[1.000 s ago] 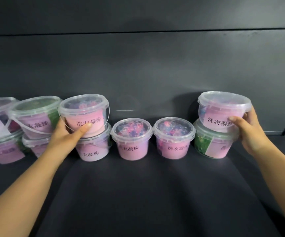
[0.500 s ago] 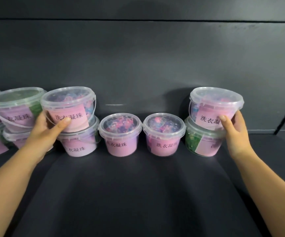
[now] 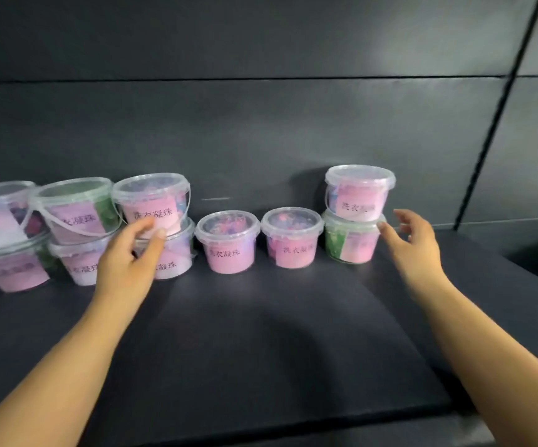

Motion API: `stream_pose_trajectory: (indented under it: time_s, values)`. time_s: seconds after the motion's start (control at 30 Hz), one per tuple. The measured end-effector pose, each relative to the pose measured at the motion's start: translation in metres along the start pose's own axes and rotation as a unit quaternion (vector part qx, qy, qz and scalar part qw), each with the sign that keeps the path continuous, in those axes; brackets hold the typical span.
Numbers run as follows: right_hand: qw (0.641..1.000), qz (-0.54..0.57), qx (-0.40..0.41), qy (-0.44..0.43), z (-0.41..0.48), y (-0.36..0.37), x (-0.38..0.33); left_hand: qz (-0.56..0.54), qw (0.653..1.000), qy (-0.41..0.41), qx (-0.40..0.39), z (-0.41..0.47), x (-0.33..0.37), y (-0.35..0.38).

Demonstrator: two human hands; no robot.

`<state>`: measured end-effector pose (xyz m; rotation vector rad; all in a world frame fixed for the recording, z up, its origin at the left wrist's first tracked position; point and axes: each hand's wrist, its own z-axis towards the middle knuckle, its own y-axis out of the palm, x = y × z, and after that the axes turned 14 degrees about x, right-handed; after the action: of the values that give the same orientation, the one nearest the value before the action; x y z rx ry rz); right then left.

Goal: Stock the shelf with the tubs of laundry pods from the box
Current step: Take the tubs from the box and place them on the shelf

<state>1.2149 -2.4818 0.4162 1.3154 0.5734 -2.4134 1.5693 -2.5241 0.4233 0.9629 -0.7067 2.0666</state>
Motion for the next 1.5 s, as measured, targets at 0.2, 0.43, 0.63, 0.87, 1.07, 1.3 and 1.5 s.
stream_pose_trajectory:
  time_s: [0.2, 0.43, 0.63, 0.87, 1.07, 1.3, 1.5]
  values:
    - [0.989, -0.109, -0.077, -0.062, -0.089, -0.106, -0.023, -0.108, 0.962, 0.046, -0.245, -0.105, 0.064, -0.008]
    - [0.939, -0.319, -0.072, -0.109, -0.19, -0.281, -0.01, -0.206, 0.839, 0.17, -0.474, -0.26, 0.135, 0.016]
    - [0.889, -0.44, -0.024, 0.121, -0.296, -0.422, 0.069, -0.115, 0.694, 0.232, -0.672, -0.411, 0.143, 0.051]
    - [0.802, -0.44, -0.024, 0.403, -0.391, -0.53, 0.168, 0.042, 0.591, 0.212, -0.777, -0.554, 0.116, 0.069]
    - [0.747, -0.416, -0.036, 0.517, -0.435, -0.557, 0.25, 0.142, 0.565, 0.131, -0.802, -0.642, 0.08, 0.095]
    - [0.666, -0.368, -0.022, 0.648, -0.49, -0.549, 0.352, 0.255, 0.58, -0.113, -0.765, -0.713, -0.009, 0.147]
    - [0.584, -0.259, 0.13, 0.758, -0.53, -0.537, 0.433, 0.307, 0.617, -0.245, -0.682, -0.765, -0.068, 0.191]
